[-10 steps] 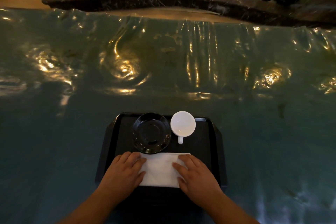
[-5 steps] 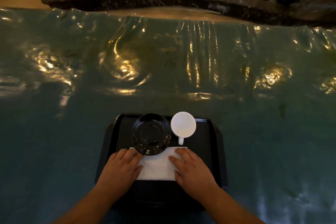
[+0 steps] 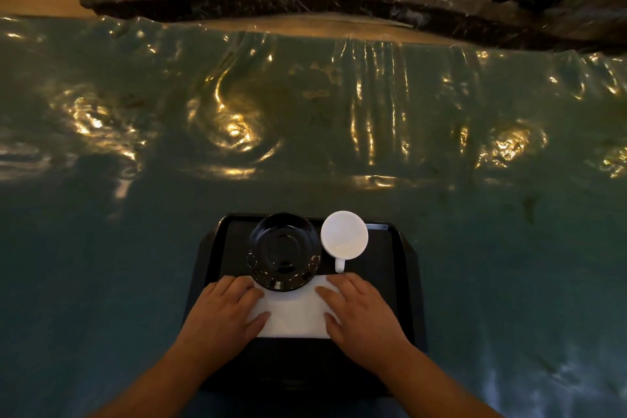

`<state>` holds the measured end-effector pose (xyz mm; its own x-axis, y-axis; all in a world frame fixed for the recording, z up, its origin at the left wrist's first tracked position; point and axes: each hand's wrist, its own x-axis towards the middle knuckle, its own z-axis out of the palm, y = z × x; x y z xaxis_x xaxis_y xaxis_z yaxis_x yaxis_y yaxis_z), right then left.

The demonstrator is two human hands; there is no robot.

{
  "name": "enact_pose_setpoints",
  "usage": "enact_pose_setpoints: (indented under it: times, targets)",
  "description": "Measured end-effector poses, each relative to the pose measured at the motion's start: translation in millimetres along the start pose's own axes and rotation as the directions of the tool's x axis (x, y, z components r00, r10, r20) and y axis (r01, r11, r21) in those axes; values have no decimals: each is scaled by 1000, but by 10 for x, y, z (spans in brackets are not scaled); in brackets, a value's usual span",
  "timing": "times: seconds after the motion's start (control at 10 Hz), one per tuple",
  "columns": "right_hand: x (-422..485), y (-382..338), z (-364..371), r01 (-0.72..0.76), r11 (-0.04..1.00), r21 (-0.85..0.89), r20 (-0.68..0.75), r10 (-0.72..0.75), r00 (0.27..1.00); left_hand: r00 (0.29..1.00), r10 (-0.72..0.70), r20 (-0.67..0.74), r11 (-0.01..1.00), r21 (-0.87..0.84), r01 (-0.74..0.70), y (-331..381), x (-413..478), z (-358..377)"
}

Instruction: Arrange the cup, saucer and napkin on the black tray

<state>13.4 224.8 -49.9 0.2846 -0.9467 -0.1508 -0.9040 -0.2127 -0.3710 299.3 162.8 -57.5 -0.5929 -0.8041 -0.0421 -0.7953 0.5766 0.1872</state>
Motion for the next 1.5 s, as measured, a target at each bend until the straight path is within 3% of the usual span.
enact_pose_setpoints:
  times: [0.1, 0.2, 0.3, 0.4, 0.7, 1.0, 1.5]
  targets:
    - [246, -1, -208, 17, 999, 31, -256, -9, 967, 992, -118, -38, 990, -81, 114, -6, 189, -126]
    - [535, 55, -435, -94, 993, 64, -326, 110, 939, 965, -254, 74, 956, -134, 262, 37, 445, -205]
    - [739, 141, -509, -290, 956, 51, -119, 294, 948, 920, -302, 249, 936, -105, 336, 76, 625, -151]
    - [818, 197, -469, -345, 938, 41, -27, 346, 938, 910, -314, 270, 932, -94, 349, 111, 717, -107]
    - [835, 235, -409, -345, 938, 17, -74, 345, 936, 913, -302, 274, 942, -59, 330, 138, 794, -166]
    - [871, 68, -814, -311, 950, -1, -75, 310, 948, 954, -280, 109, 955, -74, 289, 113, 1002, -694]
    - [1244, -622, -3031, -267, 958, -106, -407, 204, 891, 921, -255, -294, 967, -66, 247, 99, 1643, -3010]
